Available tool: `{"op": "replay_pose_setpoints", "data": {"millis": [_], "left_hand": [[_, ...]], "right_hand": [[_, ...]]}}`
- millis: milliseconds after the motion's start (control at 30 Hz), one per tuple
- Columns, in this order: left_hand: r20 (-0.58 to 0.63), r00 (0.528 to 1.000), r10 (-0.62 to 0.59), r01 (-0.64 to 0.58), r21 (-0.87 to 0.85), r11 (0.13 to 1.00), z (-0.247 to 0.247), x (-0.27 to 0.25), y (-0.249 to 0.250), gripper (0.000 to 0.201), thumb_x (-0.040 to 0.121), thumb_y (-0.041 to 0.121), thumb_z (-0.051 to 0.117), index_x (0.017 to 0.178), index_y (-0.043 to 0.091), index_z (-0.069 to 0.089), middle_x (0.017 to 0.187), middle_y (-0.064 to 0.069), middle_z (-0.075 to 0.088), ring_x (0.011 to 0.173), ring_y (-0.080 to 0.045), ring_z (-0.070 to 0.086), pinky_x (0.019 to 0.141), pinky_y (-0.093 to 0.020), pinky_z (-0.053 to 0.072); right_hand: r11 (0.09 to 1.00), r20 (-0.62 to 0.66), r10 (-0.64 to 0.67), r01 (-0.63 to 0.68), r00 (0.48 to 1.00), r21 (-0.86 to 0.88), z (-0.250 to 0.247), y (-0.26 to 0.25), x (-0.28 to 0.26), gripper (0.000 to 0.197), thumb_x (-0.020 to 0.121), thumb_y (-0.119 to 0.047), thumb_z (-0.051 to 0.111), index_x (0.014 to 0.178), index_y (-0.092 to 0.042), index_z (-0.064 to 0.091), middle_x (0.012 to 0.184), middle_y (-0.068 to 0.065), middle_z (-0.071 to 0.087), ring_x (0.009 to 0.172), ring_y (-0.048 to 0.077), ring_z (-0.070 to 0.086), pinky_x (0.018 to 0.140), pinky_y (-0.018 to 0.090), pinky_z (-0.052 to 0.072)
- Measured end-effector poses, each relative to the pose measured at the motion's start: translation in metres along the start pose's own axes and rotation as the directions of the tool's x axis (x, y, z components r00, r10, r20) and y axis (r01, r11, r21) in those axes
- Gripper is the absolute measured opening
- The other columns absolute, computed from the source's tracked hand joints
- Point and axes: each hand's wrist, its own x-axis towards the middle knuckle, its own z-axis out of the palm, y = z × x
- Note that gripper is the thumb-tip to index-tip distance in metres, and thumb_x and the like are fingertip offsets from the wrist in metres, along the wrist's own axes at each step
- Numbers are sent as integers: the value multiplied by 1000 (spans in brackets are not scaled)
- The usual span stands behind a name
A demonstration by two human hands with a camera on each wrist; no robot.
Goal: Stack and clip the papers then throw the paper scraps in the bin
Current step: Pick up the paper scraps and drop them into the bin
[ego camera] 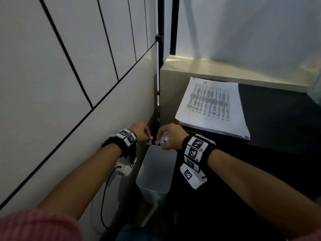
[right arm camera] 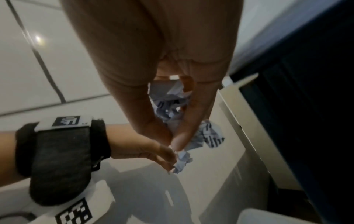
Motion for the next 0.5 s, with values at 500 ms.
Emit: {"op": "replay_pose_setpoints", "data": {"millis": [500], "left_hand": [[111, 993, -35, 42, -65, 997, 81, 60, -42, 24, 85, 14, 63, 105, 5, 72, 115, -15, 70, 110, -28, 63, 92, -26, 47]], "right_hand": [[938, 226, 342, -346, 912, -19, 116, 67, 66, 50, 84, -20, 62, 132, -16, 49, 132, 9, 55, 117, 30, 56, 87, 30, 47]]}}
